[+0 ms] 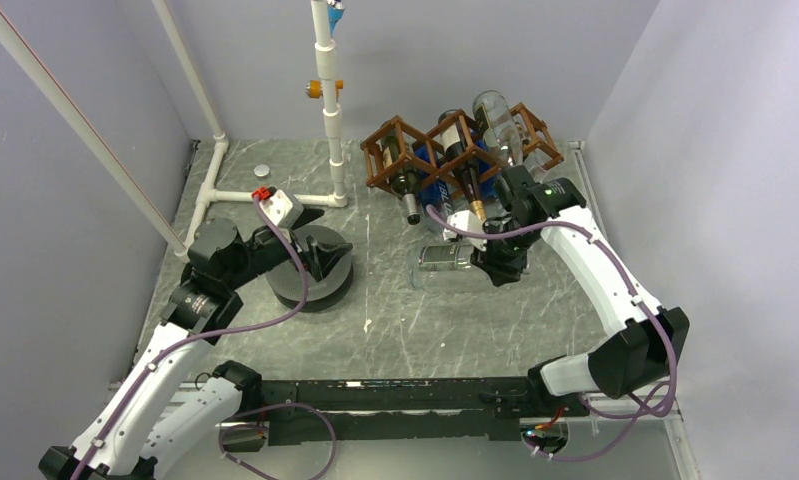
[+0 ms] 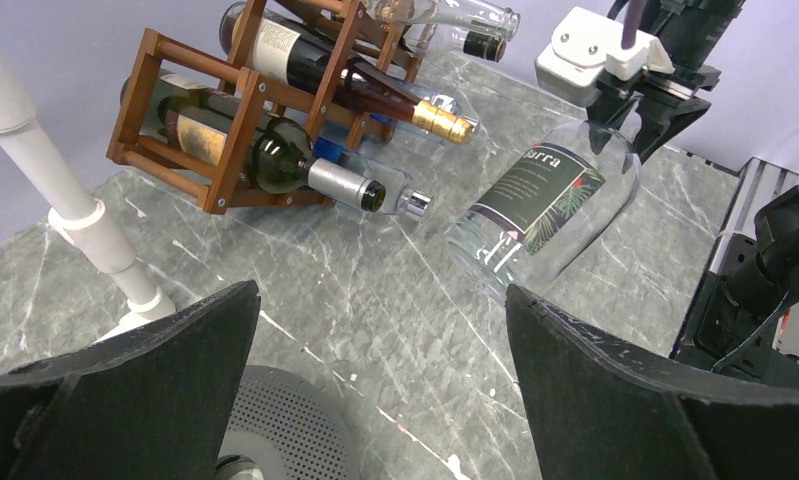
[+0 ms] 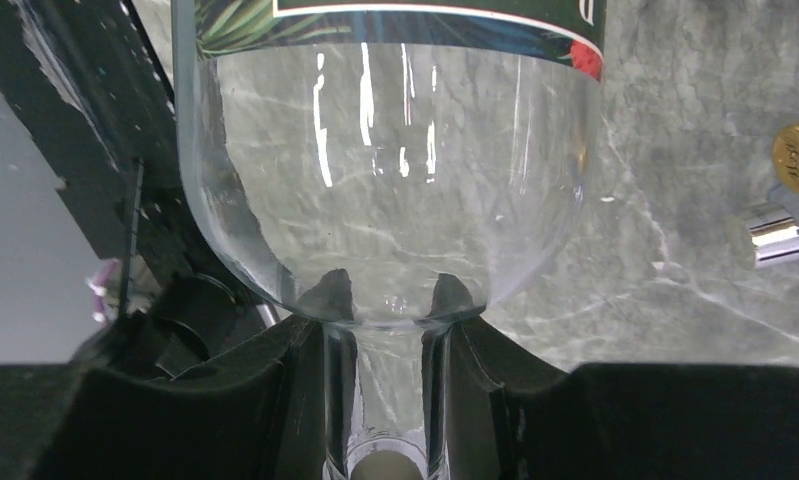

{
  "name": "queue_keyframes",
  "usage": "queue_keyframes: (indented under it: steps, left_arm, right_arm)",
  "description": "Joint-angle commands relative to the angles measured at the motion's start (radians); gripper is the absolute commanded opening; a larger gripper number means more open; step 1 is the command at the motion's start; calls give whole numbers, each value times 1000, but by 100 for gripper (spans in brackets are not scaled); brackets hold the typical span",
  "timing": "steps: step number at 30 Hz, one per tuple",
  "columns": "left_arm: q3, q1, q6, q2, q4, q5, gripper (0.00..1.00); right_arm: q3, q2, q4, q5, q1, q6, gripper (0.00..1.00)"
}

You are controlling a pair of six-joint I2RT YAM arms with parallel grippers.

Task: Take the wine bottle off the wine rack
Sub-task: Place the wine bottle at the center of the board.

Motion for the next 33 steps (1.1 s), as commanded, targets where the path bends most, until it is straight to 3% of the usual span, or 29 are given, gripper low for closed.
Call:
queue_keyframes:
  steps: [1,15,33]
  left_arm:
    - [-2,5,-9,1,54,25,99]
    - [-2,5,-11,10,56,32,99]
    - [-2,5,-11,10,54,35,99]
  right_arm:
    - [57,-73,32,21,48,-92,0]
    - [48,-76,-23,350,176,-174,0]
    - [-3,38,-80,764,368,-154,0]
